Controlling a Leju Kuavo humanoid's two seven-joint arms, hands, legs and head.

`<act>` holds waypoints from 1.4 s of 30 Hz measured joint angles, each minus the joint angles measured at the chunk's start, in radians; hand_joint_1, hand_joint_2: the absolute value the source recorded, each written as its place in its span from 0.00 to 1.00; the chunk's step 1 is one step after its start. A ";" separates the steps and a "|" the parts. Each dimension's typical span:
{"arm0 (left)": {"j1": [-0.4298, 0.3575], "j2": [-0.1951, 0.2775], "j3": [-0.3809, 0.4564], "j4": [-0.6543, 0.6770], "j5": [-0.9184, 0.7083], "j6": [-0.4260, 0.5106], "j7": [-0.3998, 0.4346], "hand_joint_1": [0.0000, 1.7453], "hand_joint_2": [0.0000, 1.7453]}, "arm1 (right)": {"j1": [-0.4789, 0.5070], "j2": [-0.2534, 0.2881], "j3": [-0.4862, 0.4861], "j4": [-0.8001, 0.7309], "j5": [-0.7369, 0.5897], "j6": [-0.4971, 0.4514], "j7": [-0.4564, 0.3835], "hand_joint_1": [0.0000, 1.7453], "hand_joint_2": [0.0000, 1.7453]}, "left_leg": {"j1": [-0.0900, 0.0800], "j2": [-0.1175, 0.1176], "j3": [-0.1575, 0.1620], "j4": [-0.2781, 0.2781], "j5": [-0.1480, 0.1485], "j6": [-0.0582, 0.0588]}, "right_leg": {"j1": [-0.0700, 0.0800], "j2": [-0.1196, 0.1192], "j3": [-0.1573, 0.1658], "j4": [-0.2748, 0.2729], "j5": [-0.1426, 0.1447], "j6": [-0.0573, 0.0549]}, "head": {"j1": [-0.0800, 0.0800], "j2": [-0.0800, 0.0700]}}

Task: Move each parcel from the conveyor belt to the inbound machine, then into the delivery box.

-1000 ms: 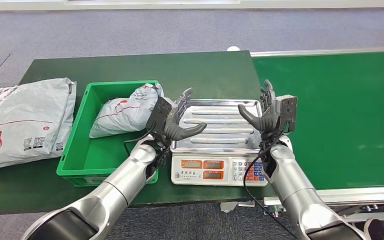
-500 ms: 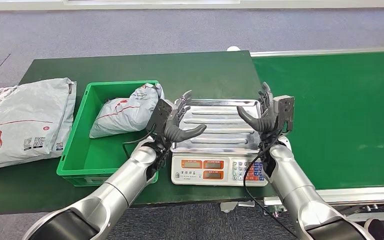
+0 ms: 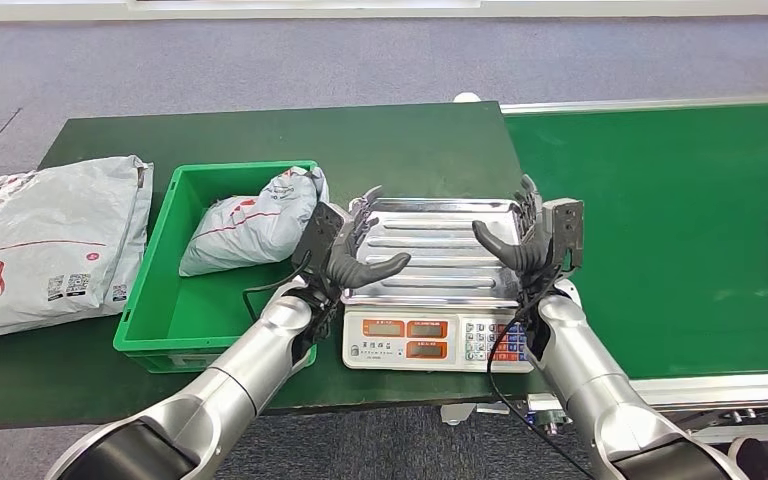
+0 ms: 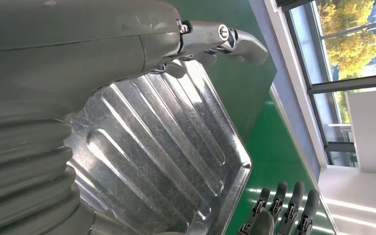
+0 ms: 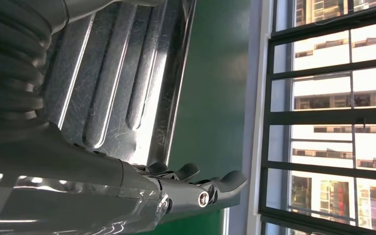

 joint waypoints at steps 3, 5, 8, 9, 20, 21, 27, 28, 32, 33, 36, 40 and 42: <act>0.000 0.000 0.002 0.001 0.000 -0.001 0.000 0.00 1.00 | 0.000 -0.001 0.000 0.002 -0.004 0.003 0.000 0.00 1.00 | 0.000 0.000 0.000 0.000 0.000 0.000 | 0.000 0.000 0.000 0.000 0.000 0.000 | 0.000 0.000; 0.000 0.000 0.002 0.002 0.000 -0.001 0.000 0.00 1.00 | 0.001 -0.002 0.001 0.003 -0.006 0.003 0.000 0.00 1.00 | 0.000 0.000 0.000 0.000 0.000 0.000 | 0.000 0.000 0.000 0.000 0.000 0.000 | 0.000 0.000; 0.002 0.000 0.003 0.006 0.000 -0.002 -0.001 0.00 1.00 | 0.007 -0.004 0.005 0.005 -0.007 0.004 -0.001 0.00 1.00 | 0.000 0.000 0.000 0.000 0.000 0.000 | 0.000 0.000 0.000 0.000 0.000 0.000 | 0.000 0.000; 0.003 0.000 0.003 0.007 0.000 -0.002 -0.001 0.00 1.00 | 0.009 -0.005 0.006 0.006 -0.007 0.004 -0.002 0.00 1.00 | 0.000 0.000 0.000 0.000 0.000 0.000 | 0.000 0.000 0.000 0.000 0.000 0.000 | 0.000 0.000; 0.016 0.000 0.009 0.017 0.010 -0.002 -0.009 0.00 1.00 | 0.015 -0.014 0.016 0.025 -0.008 0.006 -0.004 0.00 1.00 | 0.000 0.000 0.000 0.000 0.000 0.000 | 0.000 0.000 0.000 0.000 0.000 0.000 | 0.000 0.000; 0.016 0.000 0.009 0.019 0.010 -0.002 -0.010 0.00 1.00 | 0.015 -0.015 0.016 0.027 -0.009 0.008 -0.005 0.00 1.00 | 0.000 0.000 0.000 0.000 0.000 0.000 | 0.000 0.000 0.000 0.000 0.000 0.000 | 0.000 0.000; 0.018 -0.002 0.010 0.023 0.010 -0.002 -0.017 0.00 1.00 | 0.012 -0.024 0.028 0.038 -0.031 0.018 -0.014 0.00 1.00 | 0.000 0.000 0.000 0.000 0.000 0.000 | 0.000 0.000 0.000 0.000 0.000 0.000 | 0.000 0.000; 0.019 -0.002 0.010 0.023 0.010 -0.002 -0.018 0.00 1.00 | 0.012 -0.025 0.029 0.039 -0.033 0.018 -0.015 0.00 1.00 | 0.000 0.000 0.000 0.000 0.000 0.000 | 0.000 0.000 0.000 0.000 0.000 0.000 | 0.000 0.000; 0.019 -0.003 0.010 0.024 0.009 -0.001 -0.018 0.00 1.00 | 0.011 -0.026 0.034 0.045 -0.038 0.019 -0.017 0.00 1.00 | 0.000 0.000 0.000 0.000 0.000 0.000 | 0.000 0.000 0.000 0.000 0.000 0.000 | 0.000 0.000; 0.019 -0.003 0.010 0.024 0.009 -0.001 -0.018 0.00 1.00 | 0.011 -0.026 0.035 0.046 -0.040 0.018 -0.017 0.00 1.00 | 0.000 0.000 0.000 0.000 0.000 0.000 | 0.000 0.000 0.000 0.000 0.000 0.000 | 0.000 0.000; 0.019 -0.004 0.010 0.024 0.009 -0.001 -0.018 0.00 1.00 | 0.011 -0.027 0.041 0.046 -0.045 0.017 -0.018 0.00 1.00 | 0.000 0.000 0.000 0.000 0.000 0.000 | 0.000 0.000 0.000 0.000 0.000 0.000 | 0.000 0.000; 0.019 -0.005 0.011 0.024 0.009 -0.001 -0.018 0.00 1.00 | 0.010 -0.028 0.045 0.047 -0.046 0.016 -0.018 0.00 1.00 | 0.000 0.000 0.000 0.000 0.000 0.000 | 0.000 0.000 0.000 0.000 0.000 0.000 | 0.000 0.000; 0.019 -0.005 0.011 0.024 0.009 -0.001 -0.019 0.00 1.00 | 0.010 -0.029 0.045 0.047 -0.046 0.016 -0.018 0.00 1.00 | 0.000 0.000 0.000 0.000 0.000 0.000 | 0.000 0.000 0.000 0.000 0.000 0.000 | 0.000 0.000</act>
